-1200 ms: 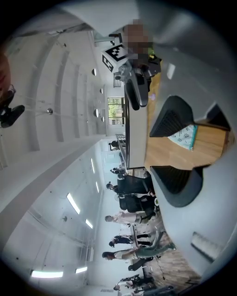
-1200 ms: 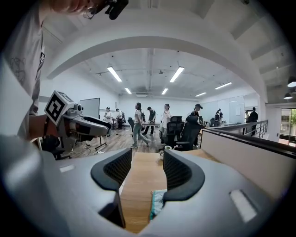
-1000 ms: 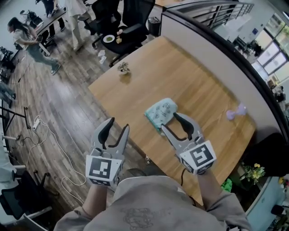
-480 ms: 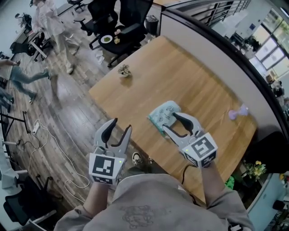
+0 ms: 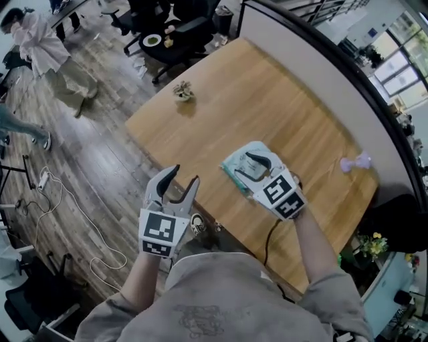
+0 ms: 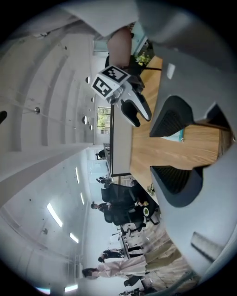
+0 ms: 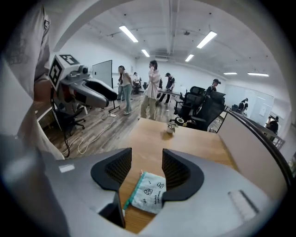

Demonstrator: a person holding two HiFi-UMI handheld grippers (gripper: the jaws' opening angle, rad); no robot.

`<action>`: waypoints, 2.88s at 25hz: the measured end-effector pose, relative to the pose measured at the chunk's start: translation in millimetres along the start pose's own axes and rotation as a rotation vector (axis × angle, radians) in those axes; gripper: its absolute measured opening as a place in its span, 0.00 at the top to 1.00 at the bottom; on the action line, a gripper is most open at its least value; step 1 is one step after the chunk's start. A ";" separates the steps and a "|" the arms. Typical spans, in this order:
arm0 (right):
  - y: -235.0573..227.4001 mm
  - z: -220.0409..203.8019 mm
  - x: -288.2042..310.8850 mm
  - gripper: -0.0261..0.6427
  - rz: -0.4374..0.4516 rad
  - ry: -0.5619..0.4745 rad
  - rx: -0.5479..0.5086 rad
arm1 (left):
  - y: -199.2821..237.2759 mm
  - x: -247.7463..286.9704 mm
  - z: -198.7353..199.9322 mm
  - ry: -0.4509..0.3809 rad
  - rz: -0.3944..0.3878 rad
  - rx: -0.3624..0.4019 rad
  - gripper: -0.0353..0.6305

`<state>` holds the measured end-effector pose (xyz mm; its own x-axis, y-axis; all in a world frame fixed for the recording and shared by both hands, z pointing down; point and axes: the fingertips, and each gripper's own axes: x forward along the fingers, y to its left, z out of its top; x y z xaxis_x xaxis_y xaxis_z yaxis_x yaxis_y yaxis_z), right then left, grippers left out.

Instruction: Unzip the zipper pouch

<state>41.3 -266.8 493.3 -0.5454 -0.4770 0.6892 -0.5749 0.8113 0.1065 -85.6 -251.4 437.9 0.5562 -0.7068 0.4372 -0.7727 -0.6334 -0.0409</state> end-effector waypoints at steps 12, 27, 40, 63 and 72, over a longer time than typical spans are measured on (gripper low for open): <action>-7.1 -65.4 103.7 0.64 0.272 0.203 -0.185 | -3.3 46.9 -57.3 0.123 -0.074 -0.019 0.67; 2.5 -141.7 179.7 0.64 0.540 0.431 -0.453 | -1.5 74.6 -130.9 0.242 -0.102 -0.043 0.68; 8.9 -148.0 185.9 0.85 0.537 0.436 -0.368 | -4.6 69.3 -137.6 0.262 -0.100 -0.057 0.68; 0.6 109.2 -21.7 0.89 -0.070 -0.479 -0.019 | 47.2 -23.8 -11.6 0.033 0.107 0.068 0.68; 23.9 161.8 -110.1 0.89 -0.208 -0.654 -0.028 | 58.4 -86.6 39.4 -0.095 0.190 0.088 0.68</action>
<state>-11.1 -249.6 304.1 -0.6868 -0.7226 0.0787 -0.6962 0.6851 0.2144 -166.8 -239.6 362.2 0.4328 -0.8397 0.3279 -0.8390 -0.5083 -0.1941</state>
